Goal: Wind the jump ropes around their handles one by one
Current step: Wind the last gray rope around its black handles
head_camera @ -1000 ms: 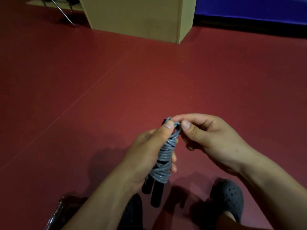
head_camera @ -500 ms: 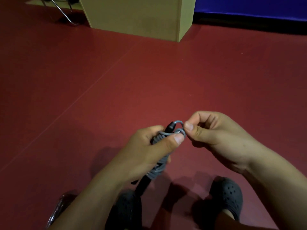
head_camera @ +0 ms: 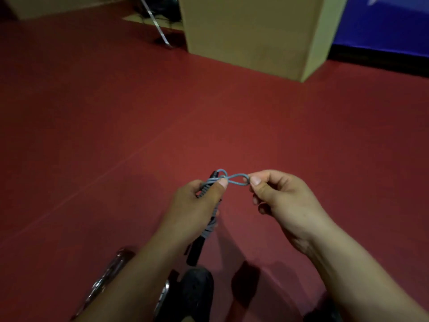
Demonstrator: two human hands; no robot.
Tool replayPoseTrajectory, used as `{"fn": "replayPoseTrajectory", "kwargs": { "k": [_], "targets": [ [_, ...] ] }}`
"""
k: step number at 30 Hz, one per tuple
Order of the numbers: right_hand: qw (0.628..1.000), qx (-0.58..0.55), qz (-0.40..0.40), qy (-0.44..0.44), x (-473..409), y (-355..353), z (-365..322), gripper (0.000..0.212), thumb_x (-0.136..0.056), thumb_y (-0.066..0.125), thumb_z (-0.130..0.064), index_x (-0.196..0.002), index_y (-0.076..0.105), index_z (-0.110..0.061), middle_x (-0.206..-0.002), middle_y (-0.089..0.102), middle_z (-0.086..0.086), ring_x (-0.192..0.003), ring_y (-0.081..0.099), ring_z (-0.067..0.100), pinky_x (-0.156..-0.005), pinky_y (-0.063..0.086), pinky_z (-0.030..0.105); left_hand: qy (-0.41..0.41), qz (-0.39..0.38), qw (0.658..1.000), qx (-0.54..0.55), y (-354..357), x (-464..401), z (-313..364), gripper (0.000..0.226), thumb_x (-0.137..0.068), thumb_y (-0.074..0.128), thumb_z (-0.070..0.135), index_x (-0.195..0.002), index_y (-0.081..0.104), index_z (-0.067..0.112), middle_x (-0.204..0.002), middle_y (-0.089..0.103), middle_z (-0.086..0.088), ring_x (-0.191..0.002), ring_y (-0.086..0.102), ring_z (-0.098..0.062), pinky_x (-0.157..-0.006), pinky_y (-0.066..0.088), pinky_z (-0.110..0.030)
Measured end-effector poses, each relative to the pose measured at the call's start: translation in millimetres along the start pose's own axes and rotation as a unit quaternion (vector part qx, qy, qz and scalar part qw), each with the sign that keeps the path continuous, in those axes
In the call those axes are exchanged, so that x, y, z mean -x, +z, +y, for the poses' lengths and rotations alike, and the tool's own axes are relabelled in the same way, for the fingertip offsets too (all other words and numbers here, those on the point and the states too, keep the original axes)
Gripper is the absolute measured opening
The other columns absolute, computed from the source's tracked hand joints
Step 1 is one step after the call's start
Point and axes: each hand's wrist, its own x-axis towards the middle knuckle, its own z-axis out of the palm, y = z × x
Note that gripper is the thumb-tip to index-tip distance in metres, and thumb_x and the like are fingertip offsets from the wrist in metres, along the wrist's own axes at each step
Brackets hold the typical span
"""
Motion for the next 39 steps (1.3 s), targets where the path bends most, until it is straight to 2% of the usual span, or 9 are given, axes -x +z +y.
{"fn": "replayPoseTrajectory", "kwargs": {
  "k": [5,10,15,21,28,30,32,35,39],
  "targets": [
    [0.997,-0.054,-0.044,0.029,-9,61,3,0.016,-0.097,0.056,-0.012,-0.086,0.067,-0.017,-0.071,0.062,-0.004,-0.057,0.052,0.007,-0.053,0.042,0.021,-0.075,0.054,0.995,0.046,-38,13,-1,0.051,-0.086,0.061,0.06,-0.085,0.068,0.01,-0.073,0.068,-0.012,-0.063,0.063,-0.024,-0.066,0.051,-0.039],
    [0.991,-0.051,-0.116,0.052,-8,116,23,0.013,-0.095,0.059,-0.013,-0.089,0.07,-0.018,-0.069,0.063,-0.003,-0.057,0.052,0.008,-0.055,0.043,0.024,-0.134,0.067,0.985,0.088,-100,22,-20,0.046,-0.088,0.063,0.057,-0.088,0.071,0.012,-0.073,0.068,-0.01,-0.061,0.064,-0.025,-0.062,0.051,-0.034],
    [0.976,0.009,-0.198,0.093,-11,181,73,0.016,-0.097,0.056,-0.011,-0.102,0.071,-0.017,-0.074,0.065,-0.001,-0.059,0.054,0.007,-0.057,0.045,0.023,-0.2,0.129,0.961,0.141,-144,24,-106,0.052,-0.082,0.065,0.063,-0.099,0.076,0.015,-0.098,0.077,-0.009,-0.09,0.074,-0.028,-0.093,0.056,-0.048],
    [0.949,0.073,-0.245,0.182,-8,244,152,0.02,-0.098,0.052,-0.009,-0.102,0.069,-0.018,-0.064,0.063,-0.006,-0.053,0.054,0.006,-0.048,0.043,0.021,-0.281,0.174,0.894,0.302,-159,34,-211,0.041,-0.095,0.058,0.047,-0.109,0.073,0.012,-0.102,0.076,-0.014,-0.095,0.073,-0.033,-0.095,0.054,-0.05],
    [0.874,0.177,-0.333,0.307,8,278,246,0.021,-0.101,0.048,-0.014,-0.116,0.063,-0.017,-0.077,0.061,0.005,-0.061,0.051,0.015,-0.056,0.041,0.027,-0.356,0.244,0.838,0.333,-171,56,-318,0.044,-0.086,0.063,0.054,-0.099,0.076,0.015,-0.094,0.078,-0.008,-0.09,0.074,-0.027,-0.094,0.056,-0.046],
    [0.841,0.216,-0.36,0.343,11,284,266,0.017,-0.102,0.046,-0.014,-0.105,0.063,-0.016,-0.074,0.056,0.004,-0.055,0.049,0.009,-0.054,0.039,0.024,-0.384,0.274,0.812,0.344,-174,59,-349,0.055,-0.074,0.063,0.061,-0.101,0.076,0.014,-0.096,0.077,-0.009,-0.092,0.074,-0.03,-0.095,0.055,-0.048],
    [0.817,0.24,-0.387,0.354,13,290,282,0.018,-0.1,0.043,-0.01,-0.088,0.057,-0.013,-0.073,0.05,0.007,-0.051,0.043,0.007,-0.051,0.033,0.022,-0.426,0.298,0.774,0.362,-177,65,-378,0.047,-0.085,0.06,0.05,-0.107,0.073,0.01,-0.1,0.075,-0.015,-0.093,0.072,-0.032,-0.094,0.055,-0.049],
    [0.8,0.278,-0.396,0.354,13,299,300,0.029,-0.099,0.046,-0.016,-0.073,0.057,-0.019,-0.071,0.053,0.005,-0.055,0.047,0.009,-0.052,0.034,0.023,-0.469,0.311,0.717,0.412,-175,73,-407,0.031,-0.098,0.053,0.022,-0.119,0.064,0.002,-0.103,0.071,-0.022,-0.086,0.068,-0.031,-0.071,0.059,-0.037],
    [0.806,0.307,-0.371,0.344,13,308,315,0.029,-0.098,0.053,-0.027,-0.076,0.069,-0.017,-0.071,0.064,0.002,-0.063,0.057,0.014,-0.055,0.042,0.027,-0.39,0.294,0.804,0.34,-162,81,-427,0.021,-0.094,0.049,-0.005,-0.106,0.063,0.004,-0.066,0.061,0.004,-0.053,0.056,-0.005,-0.046,0.042,-0.017]
  ]
}}
